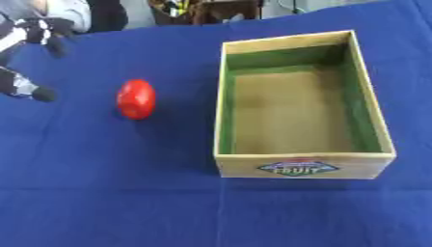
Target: Pick up objects on the table and place them in the box.
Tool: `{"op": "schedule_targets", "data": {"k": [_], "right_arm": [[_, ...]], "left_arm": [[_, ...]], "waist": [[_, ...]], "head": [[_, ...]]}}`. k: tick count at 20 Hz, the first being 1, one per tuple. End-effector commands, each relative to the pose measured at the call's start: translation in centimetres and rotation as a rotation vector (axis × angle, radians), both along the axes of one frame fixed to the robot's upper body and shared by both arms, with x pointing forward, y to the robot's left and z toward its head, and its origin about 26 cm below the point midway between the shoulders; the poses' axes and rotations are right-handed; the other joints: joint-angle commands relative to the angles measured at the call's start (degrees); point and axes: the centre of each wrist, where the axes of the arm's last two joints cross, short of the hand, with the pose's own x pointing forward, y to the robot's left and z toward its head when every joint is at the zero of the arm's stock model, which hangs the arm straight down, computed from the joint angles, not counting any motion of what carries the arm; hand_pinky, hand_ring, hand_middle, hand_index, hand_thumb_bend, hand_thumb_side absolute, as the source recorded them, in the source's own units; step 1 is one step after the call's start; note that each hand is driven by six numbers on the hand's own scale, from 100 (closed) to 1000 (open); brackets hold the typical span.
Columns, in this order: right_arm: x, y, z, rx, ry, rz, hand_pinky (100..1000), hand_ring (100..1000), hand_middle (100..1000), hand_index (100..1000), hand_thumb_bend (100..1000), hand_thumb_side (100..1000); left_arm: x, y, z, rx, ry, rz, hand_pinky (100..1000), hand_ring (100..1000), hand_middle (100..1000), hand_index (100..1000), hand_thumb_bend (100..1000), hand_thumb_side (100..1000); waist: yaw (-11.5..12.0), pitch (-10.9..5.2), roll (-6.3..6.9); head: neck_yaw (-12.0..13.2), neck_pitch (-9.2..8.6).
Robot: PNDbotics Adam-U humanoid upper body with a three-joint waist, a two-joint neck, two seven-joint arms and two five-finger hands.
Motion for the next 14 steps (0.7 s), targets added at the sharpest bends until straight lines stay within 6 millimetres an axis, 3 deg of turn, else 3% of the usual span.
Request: {"op": "schedule_targets", "data": {"k": [1,14], "right_arm": [[-0.5,0.0,0.9,-0.009,-0.034,0.004,982,968,543,715,100,551],[-0.4,0.1,0.5,-0.006,-0.018,0.009,985,969,543,714,100,545]], "left_arm": [[0.2,0.1,1.0,0.036,-0.016,0.023,583,639,745,961,1000,695],[2.6,-3.4,0.1,0.146,0.003,0.022,610,680,767,977,1000,647]], "waist": [[0.16,-1.31,-0.38],[0.79,-1.87,-0.59]], "head": [[0.65,-0.71],[2.26,-0.81]]}}
